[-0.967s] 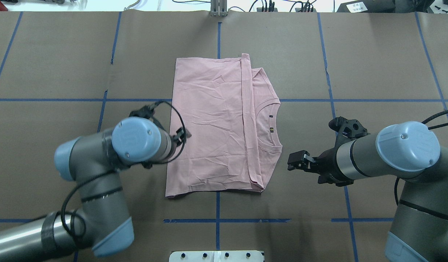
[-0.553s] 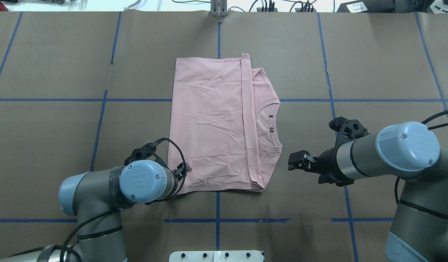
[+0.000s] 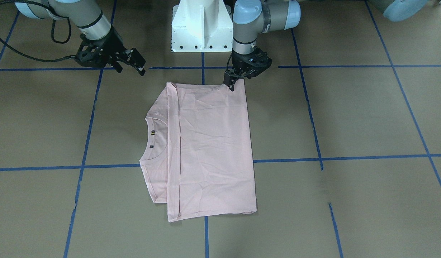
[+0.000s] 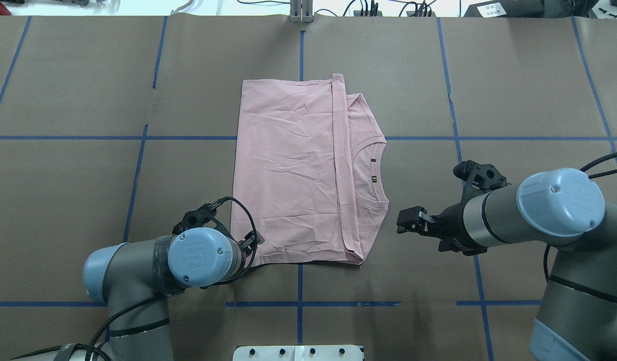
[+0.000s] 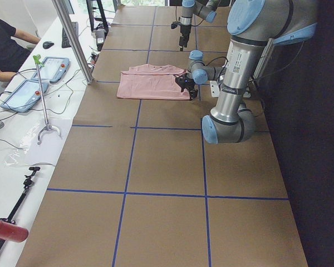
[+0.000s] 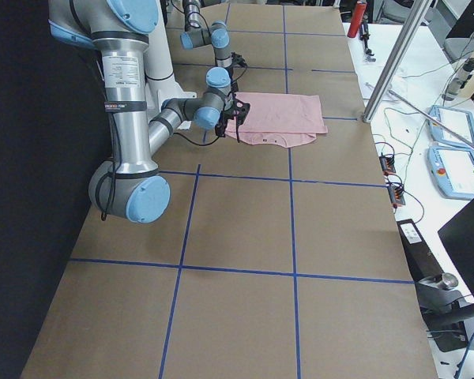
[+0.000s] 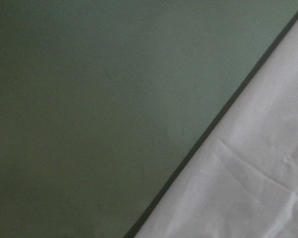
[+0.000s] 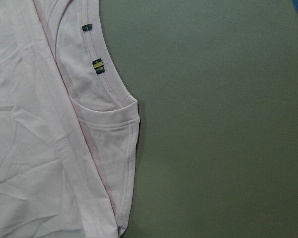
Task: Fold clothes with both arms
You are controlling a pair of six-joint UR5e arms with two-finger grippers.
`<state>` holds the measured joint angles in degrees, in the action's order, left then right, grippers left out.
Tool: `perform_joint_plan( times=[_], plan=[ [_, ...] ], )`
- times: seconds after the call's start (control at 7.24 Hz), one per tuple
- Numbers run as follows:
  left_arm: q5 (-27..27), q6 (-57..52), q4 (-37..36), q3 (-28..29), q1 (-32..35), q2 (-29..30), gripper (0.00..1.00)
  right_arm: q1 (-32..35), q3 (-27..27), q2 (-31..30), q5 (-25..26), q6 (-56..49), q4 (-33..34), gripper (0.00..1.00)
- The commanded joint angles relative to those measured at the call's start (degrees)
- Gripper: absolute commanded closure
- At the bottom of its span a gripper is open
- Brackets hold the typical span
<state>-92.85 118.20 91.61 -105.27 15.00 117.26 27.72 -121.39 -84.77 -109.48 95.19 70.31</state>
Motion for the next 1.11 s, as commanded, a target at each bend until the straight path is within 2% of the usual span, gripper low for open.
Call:
perform_joint_plan(
  times=[0.0,0.14,0.28,0.41,0.55,0.69,0.83,0.97],
  plan=[
    [0.04,0.01,-1.26,-0.03,-0.5,-0.01,0.0,-0.04,-0.07,0.04,0.05,0.0,0.0,0.0],
    [0.04,0.01,-1.26,-0.03,-0.41,-0.01,0.02,0.05,-0.07,0.04,0.05,0.0,0.0,0.0],
    [0.04,0.01,-1.26,-0.03,-0.5,-0.01,0.11,0.14,-0.07,0.04,0.05,0.0,0.0,0.0],
    [0.04,0.01,-1.26,-0.03,-0.5,-0.01,0.35,0.22,-0.07,0.04,0.05,0.0,0.0,0.0],
    [0.04,0.01,-1.26,-0.03,-0.5,-0.01,0.66,0.31,-0.07,0.04,0.05,0.0,0.09,0.0],
    [0.04,0.01,-1.26,-0.03,-0.76,-0.01,0.85,0.31,-0.16,0.04,0.05,0.0,0.09,0.0],
    [0.04,-0.08,-1.26,-0.03,-1.2,-0.01,1.0,0.49,-0.16,0.04,0.05,0.0,0.09,0.0],
    [-0.05,-0.25,-1.26,-0.11,-1.29,0.07,1.0,0.49,-0.16,-0.05,-0.03,0.0,0.09,0.0]
  ],
)
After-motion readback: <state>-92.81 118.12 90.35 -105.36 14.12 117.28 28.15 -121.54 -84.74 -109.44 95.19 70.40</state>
